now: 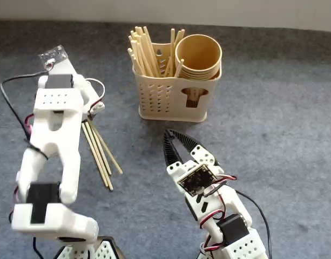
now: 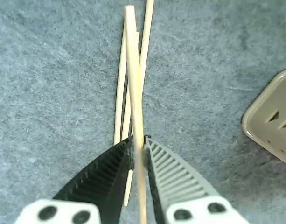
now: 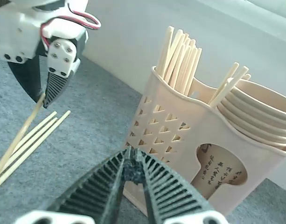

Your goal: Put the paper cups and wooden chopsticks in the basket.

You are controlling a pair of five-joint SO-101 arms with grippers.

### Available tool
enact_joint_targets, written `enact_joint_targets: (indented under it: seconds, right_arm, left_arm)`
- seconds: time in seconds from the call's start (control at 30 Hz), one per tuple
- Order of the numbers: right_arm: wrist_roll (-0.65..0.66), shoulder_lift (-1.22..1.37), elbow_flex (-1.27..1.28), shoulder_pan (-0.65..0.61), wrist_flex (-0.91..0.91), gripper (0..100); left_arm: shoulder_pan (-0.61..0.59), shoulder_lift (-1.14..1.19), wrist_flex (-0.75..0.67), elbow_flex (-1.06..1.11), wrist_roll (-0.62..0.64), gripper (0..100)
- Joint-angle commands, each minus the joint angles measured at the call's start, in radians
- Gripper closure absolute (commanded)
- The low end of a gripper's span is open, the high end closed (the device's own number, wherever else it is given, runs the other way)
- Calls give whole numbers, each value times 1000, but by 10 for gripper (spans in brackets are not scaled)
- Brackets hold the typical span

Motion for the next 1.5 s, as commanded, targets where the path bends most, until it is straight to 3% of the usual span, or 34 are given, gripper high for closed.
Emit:
enact_joint_targets:
  seconds: [0.0, 0.47, 0.53, 0.73, 0.97, 1.23, 1.47]
  right_arm:
    - [9, -19, 96, 65, -2, 992]
    - [11, -19, 68, 119, -159, 992]
    - [9, -19, 88, 179, -153, 992]
    - [-26, -19, 153, 364, 25, 993]
    - [-388, -19, 153, 423, 297, 993]
    - [-408, -19, 153, 487, 552, 993]
    - [-410, -19, 153, 487, 731, 993]
  left_arm:
    - [39, -211, -132, 147, 5, 995]
    - [38, -547, -196, 358, 5, 995]
    - [38, -593, -196, 375, 5, 995]
    - [39, -716, -302, 455, 5, 995]
    - [39, -871, -511, 591, 5, 995]
    - [54, -1032, -545, 601, 6, 995]
    - [137, -1087, -669, 602, 6, 995]
